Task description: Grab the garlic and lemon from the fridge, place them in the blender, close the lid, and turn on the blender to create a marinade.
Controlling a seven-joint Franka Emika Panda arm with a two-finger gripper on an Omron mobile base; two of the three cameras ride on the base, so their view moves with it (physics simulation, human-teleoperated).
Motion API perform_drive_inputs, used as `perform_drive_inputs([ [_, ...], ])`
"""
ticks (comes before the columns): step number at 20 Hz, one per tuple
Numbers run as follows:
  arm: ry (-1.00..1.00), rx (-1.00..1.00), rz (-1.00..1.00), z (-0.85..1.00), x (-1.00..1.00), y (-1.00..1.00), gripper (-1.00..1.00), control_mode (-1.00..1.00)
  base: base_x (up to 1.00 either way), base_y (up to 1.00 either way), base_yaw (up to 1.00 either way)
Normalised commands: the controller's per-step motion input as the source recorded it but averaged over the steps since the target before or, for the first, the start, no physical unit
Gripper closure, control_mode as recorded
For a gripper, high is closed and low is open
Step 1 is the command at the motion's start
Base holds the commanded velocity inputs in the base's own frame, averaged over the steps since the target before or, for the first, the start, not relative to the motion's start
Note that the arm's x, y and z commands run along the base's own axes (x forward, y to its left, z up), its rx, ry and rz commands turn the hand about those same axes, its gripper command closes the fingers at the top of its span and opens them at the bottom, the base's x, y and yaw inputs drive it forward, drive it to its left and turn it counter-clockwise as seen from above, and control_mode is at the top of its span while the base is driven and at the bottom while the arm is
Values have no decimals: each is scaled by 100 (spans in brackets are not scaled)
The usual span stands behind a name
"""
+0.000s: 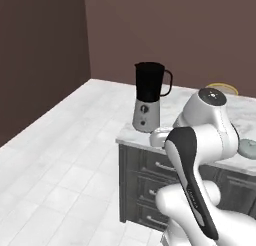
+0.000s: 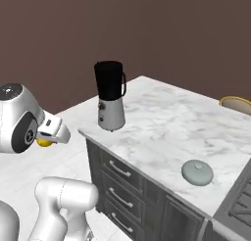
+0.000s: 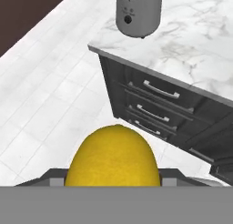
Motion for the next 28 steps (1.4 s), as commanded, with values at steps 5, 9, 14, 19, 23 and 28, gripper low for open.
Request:
perform_drive_inputs([
  [5,0,0,0,0,0,0,100,100,70,28,-36],
  [9,0,0,0,0,0,0,100,100,37,30,-39],
  [14,0,0,0,0,0,0,100,100,22,35,-38],
  [19,0,0,0,0,0,0,100,100,49,51,-39],
  [23,0,0,0,0,0,0,100,100,53,41,-34],
  [28,0,0,0,0,0,0,100,100,24,34,-27],
])
